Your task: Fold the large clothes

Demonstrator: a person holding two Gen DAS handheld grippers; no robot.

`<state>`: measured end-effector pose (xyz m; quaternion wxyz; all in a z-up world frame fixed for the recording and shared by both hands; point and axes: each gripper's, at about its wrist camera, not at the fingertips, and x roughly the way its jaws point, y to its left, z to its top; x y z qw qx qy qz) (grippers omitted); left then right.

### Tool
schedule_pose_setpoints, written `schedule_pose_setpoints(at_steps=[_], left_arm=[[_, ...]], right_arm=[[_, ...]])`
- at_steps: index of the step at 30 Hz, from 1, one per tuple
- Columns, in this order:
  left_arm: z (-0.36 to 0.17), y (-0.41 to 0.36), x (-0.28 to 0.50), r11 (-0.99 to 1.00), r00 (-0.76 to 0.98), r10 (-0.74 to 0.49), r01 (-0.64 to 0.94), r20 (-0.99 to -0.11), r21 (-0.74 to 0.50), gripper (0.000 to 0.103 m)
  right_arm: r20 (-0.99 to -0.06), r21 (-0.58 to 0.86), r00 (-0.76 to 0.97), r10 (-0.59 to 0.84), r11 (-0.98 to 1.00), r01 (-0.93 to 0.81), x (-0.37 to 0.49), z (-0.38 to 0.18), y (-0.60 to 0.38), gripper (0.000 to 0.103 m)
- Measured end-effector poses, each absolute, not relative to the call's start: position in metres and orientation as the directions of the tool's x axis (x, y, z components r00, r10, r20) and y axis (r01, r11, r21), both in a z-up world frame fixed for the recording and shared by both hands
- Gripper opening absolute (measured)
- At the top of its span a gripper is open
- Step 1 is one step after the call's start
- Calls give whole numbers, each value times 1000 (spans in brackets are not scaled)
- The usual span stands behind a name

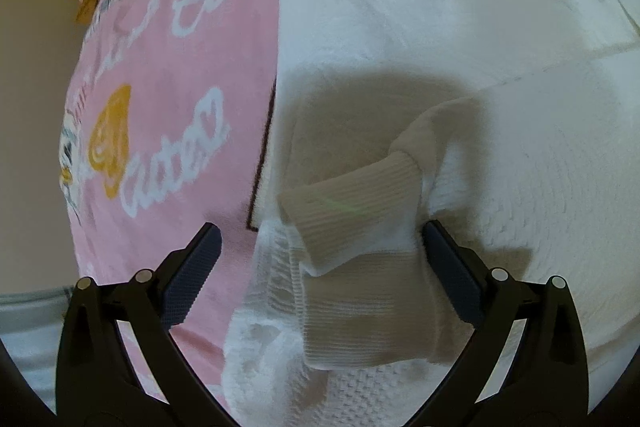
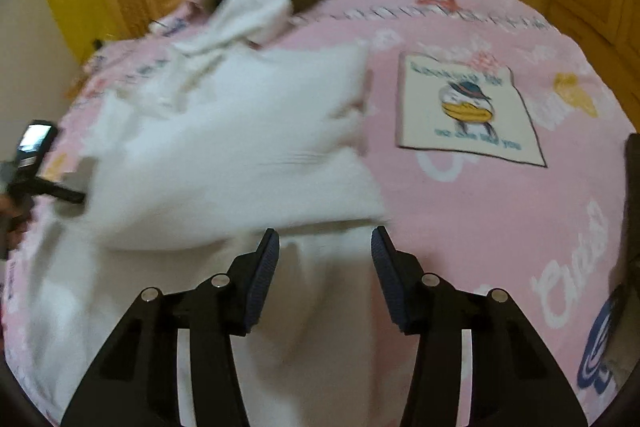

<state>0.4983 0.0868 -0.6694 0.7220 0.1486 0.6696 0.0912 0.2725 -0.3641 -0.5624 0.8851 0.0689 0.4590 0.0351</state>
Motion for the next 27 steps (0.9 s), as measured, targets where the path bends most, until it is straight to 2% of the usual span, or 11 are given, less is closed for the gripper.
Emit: schedule_pose_setpoints(at_steps=[2,4,6,7,9,12,15,23,27], left_arm=[[-670,89,497,945,79,320,39,-944,323,98],[-671,87,496,943,88,326,41,-941,330,98],[-670,85,494,940,96,334,47,-938,339,98],[-670,84,493,939,97,335,48,-937,340,98],[-670,84,492,941,96,330,46,-939,335,98],[-669,86,492,947,91,313,42,-945,318,98],[-669,92,492,956,92,287,36,-954,291,98],[-672,105,489,977,105,213,6,-971,215,98],[-670,114,491,987,70,161,-13,-984,161,98]], right_arm=[[-777,213,596,203,976,-55,261,-550,-350,46],[-763,275,581,282,956,-102,263,-547,-336,42],[-755,332,545,365,929,-163,263,-550,-318,22],[-762,330,526,377,926,-185,265,-554,-307,18],[-800,266,509,316,949,-171,271,-566,-298,9],[-854,160,496,153,987,-29,278,-592,-315,0],[-860,152,507,63,979,135,273,-599,-355,0],[-911,42,412,-22,989,144,281,-624,-363,0],[-935,31,351,-56,971,238,282,-613,-364,0]])
